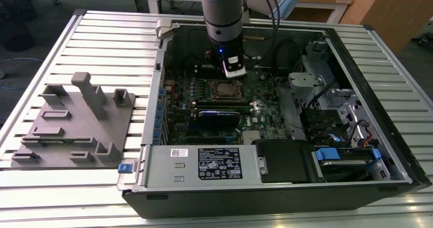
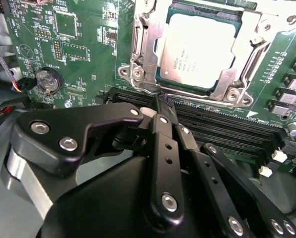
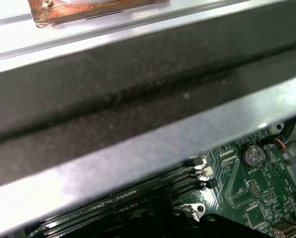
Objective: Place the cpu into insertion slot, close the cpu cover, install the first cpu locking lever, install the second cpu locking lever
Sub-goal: 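Install the first cpu locking lever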
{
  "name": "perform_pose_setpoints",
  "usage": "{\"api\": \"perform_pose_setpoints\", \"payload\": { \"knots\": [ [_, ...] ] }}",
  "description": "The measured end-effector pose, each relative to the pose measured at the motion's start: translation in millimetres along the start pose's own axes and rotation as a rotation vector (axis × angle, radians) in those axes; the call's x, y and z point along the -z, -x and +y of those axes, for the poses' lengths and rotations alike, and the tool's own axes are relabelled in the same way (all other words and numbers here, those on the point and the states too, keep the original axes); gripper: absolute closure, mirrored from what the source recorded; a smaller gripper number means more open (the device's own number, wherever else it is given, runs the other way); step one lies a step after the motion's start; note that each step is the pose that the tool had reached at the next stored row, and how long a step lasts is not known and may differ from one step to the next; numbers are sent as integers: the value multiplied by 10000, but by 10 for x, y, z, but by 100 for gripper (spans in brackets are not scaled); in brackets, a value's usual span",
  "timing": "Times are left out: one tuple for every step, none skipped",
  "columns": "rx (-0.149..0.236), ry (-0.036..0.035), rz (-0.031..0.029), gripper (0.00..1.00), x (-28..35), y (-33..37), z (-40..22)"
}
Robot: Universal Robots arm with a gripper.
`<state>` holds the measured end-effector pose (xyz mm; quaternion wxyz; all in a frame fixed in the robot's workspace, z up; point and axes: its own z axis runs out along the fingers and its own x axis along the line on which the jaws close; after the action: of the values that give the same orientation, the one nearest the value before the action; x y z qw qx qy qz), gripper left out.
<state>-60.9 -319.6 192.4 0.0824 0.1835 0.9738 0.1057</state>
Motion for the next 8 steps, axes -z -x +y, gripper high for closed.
{"api": "perform_pose_setpoints", "payload": {
  "knots": [
    [0,3,0,89,-1,1,-3],
    [-2,6,2,89,-1,2,-6],
    [-4,12,6,89,-1,2,-8],
    [-8,33,13,89,-1,3,-9],
    [-14,60,24,89,0,3,-10],
    [-21,94,36,89,0,3,-11],
    [-29,129,49,89,0,4,-12],
    [-38,169,64,89,0,4,-13]
  ]
}}
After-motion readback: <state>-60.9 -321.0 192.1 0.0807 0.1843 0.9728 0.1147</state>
